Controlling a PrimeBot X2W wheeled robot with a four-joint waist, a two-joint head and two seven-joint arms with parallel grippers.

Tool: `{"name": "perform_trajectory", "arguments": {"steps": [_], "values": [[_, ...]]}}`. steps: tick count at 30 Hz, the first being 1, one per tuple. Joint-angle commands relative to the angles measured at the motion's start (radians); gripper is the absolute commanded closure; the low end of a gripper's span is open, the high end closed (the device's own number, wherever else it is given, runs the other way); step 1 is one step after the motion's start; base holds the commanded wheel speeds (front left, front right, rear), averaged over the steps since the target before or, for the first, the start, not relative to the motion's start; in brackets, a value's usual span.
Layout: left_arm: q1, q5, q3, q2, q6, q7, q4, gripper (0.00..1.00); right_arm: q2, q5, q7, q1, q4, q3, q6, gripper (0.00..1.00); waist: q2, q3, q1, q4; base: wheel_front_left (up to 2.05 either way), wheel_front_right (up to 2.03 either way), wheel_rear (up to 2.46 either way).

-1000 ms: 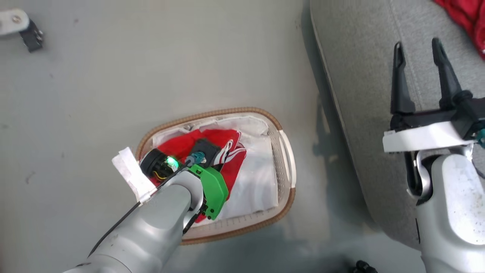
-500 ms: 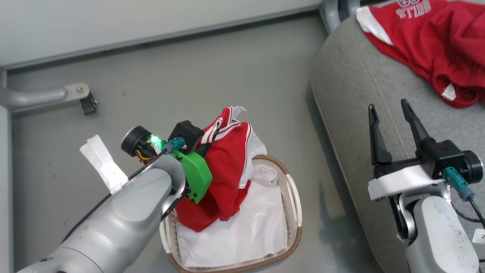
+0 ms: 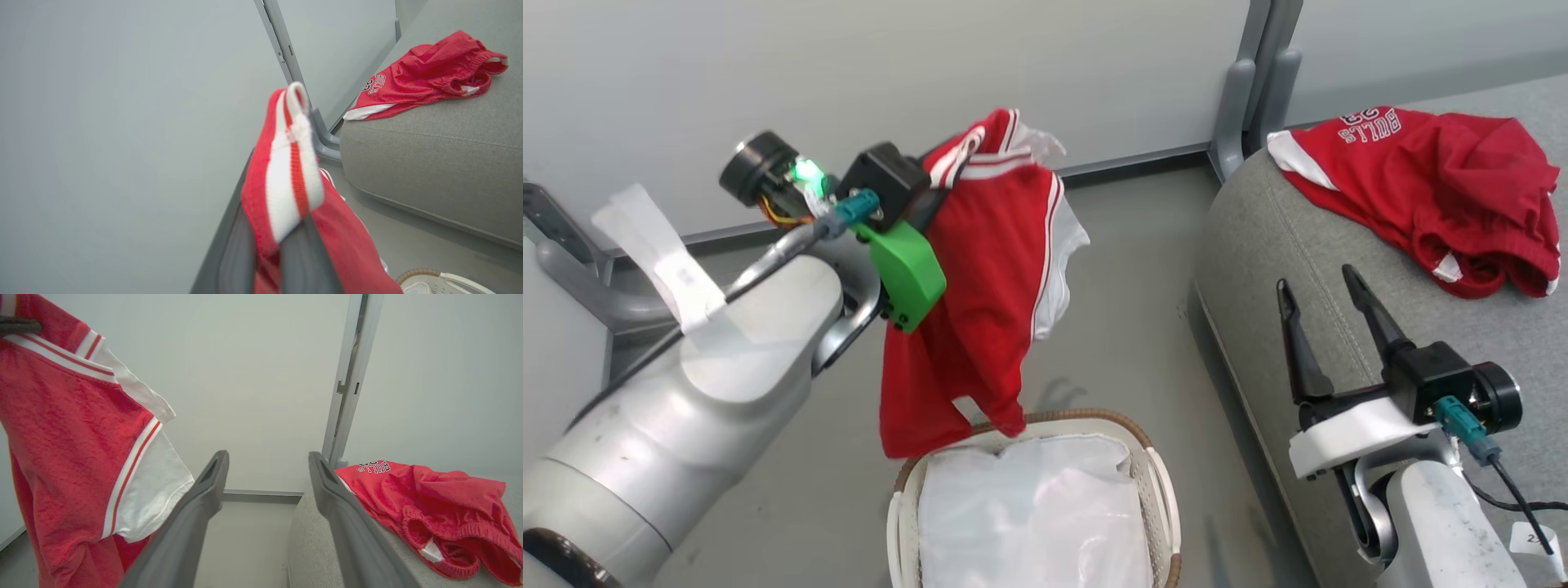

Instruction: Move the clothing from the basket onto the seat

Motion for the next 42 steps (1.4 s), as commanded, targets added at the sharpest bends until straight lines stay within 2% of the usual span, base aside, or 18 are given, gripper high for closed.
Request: {"name": "perform_trajectory", "arguments": {"steps": [1, 13, 21, 24, 28, 36, 42], "values": [[-0.025, 0.002, 0.008, 0.013, 0.010, 0.008, -0.024, 1.00, -0.003, 0.006, 0.000, 0.012, 0.004, 0.009, -0.001, 0.00, 0.0000, -0.017, 0.0001, 0.002, 0.00, 0.00, 0.00], [-0.132, -0.009, 0.063, 0.058, 0.055, 0.051, -0.150, 1.00, -0.003, 0.022, 0.000, -0.017, 0.045, 0.125, -0.001, 0.00, 0.0000, -0.021, 0.0001, -0.006, 0.00, 0.00, 0.00], [-0.197, 0.004, 0.058, 0.031, 0.063, 0.096, -0.188, 1.00, -0.003, 0.082, 0.000, -0.048, 0.078, 0.354, -0.001, 0.00, 0.0000, -0.031, 0.0001, -0.003, 0.00, 0.00, 0.00], [-0.218, 0.005, 0.055, 0.016, 0.063, 0.111, -0.199, 1.00, -0.004, 0.140, 0.000, -0.071, 0.094, 0.447, -0.001, 0.00, 0.0000, -0.035, 0.0001, 0.003, 0.00, 0.00, 0.00], [-0.249, 0.006, 0.052, -0.010, 0.060, 0.129, -0.212, 1.00, -0.005, 0.213, 0.000, -0.114, 0.119, 0.523, -0.001, 0.00, 0.0000, -0.039, 0.0001, 0.015, 0.00, 0.00, 0.00], [-0.286, -0.009, 0.053, -0.056, 0.055, 0.141, -0.244, 1.00, -0.003, 0.260, 0.000, -0.211, 0.207, 0.514, -0.001, 0.00, 0.0000, -0.042, 0.0001, 0.048, 0.00, 0.00, 0.00], [-0.250, -0.027, 0.044, -0.061, 0.055, 0.149, -0.299, 1.00, -0.003, 0.261, 0.000, -0.295, 0.229, 0.501, -0.001, 0.00, 0.0000, -0.038, 0.0001, 0.067, 0.00, 0.00, 0.00]]}}
